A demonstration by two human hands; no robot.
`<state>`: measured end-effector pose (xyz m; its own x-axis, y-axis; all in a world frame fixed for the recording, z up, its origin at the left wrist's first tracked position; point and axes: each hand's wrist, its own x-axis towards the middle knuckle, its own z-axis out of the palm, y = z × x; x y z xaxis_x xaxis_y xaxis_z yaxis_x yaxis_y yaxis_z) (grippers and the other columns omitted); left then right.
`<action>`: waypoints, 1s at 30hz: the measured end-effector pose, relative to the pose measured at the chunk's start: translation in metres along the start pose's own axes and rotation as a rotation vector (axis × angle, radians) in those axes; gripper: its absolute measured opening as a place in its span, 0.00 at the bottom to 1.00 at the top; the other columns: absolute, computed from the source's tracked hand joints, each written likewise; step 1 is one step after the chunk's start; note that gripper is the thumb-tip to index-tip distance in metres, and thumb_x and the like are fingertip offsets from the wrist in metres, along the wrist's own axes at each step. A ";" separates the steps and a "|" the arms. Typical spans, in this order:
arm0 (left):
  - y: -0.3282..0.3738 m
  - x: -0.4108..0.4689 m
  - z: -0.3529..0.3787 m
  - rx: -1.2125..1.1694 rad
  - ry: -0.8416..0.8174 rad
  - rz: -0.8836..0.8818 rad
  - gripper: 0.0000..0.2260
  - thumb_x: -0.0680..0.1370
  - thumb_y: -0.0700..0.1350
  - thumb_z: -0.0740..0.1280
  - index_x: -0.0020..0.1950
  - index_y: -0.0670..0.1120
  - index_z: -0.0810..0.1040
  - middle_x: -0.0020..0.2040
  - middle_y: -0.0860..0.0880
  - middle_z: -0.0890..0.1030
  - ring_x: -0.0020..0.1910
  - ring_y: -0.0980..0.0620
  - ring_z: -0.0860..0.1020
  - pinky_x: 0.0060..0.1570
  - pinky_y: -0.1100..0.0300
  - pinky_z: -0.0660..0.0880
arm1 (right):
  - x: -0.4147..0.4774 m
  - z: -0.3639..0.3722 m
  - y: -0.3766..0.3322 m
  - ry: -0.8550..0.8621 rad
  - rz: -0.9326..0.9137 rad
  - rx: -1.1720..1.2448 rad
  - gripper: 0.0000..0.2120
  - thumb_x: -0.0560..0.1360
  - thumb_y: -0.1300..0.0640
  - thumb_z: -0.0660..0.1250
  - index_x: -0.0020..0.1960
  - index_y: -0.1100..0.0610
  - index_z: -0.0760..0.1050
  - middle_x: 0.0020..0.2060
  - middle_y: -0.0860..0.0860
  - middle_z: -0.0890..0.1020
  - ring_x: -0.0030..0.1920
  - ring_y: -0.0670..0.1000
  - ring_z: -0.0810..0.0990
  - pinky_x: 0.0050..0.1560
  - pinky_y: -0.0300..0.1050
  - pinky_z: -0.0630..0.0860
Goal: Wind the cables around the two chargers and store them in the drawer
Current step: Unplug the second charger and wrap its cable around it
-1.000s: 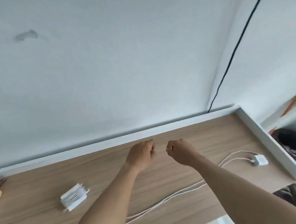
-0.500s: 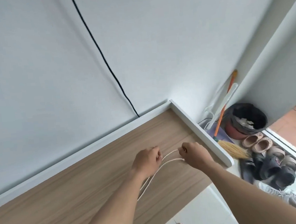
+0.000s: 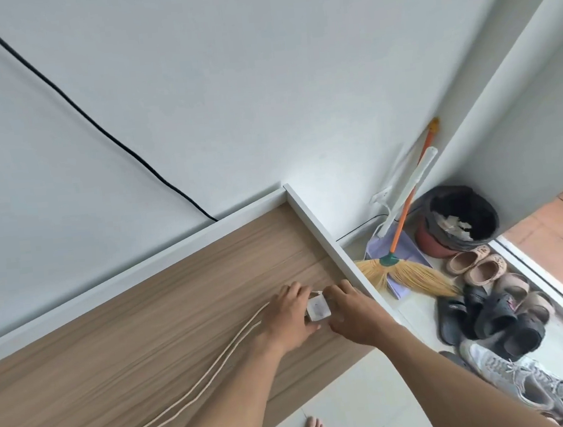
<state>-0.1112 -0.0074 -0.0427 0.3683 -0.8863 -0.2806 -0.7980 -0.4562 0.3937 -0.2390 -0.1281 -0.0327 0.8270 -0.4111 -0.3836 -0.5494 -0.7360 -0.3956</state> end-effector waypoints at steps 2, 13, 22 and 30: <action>0.004 0.001 0.007 0.021 -0.006 -0.015 0.26 0.72 0.53 0.71 0.69 0.51 0.69 0.63 0.51 0.73 0.63 0.49 0.71 0.61 0.54 0.69 | 0.001 0.003 0.003 0.017 -0.007 0.026 0.22 0.71 0.52 0.65 0.64 0.49 0.65 0.54 0.49 0.71 0.51 0.54 0.77 0.46 0.49 0.76; 0.016 -0.031 -0.056 -0.789 0.267 -0.508 0.18 0.69 0.45 0.72 0.55 0.46 0.71 0.46 0.51 0.79 0.42 0.53 0.77 0.39 0.62 0.71 | -0.007 -0.014 -0.039 0.104 0.199 0.704 0.11 0.75 0.58 0.63 0.56 0.54 0.76 0.48 0.51 0.80 0.43 0.47 0.77 0.45 0.44 0.75; 0.023 -0.097 -0.167 -1.102 0.410 -0.221 0.18 0.71 0.42 0.76 0.57 0.47 0.74 0.45 0.51 0.79 0.41 0.54 0.77 0.42 0.58 0.76 | -0.045 -0.043 -0.166 0.021 -0.169 1.035 0.08 0.79 0.52 0.62 0.56 0.48 0.77 0.50 0.44 0.82 0.53 0.47 0.79 0.51 0.48 0.77; 0.024 -0.206 -0.193 -0.937 0.636 -0.177 0.19 0.77 0.50 0.68 0.60 0.42 0.64 0.48 0.50 0.76 0.46 0.53 0.75 0.48 0.58 0.72 | -0.117 -0.033 -0.249 -0.125 -0.344 1.274 0.16 0.75 0.51 0.56 0.55 0.53 0.79 0.55 0.51 0.83 0.61 0.48 0.78 0.57 0.51 0.73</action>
<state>-0.1148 0.1491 0.1936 0.8273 -0.5617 -0.0091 -0.1399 -0.2217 0.9650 -0.1949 0.0857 0.1379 0.9670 -0.2036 -0.1533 -0.0994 0.2527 -0.9624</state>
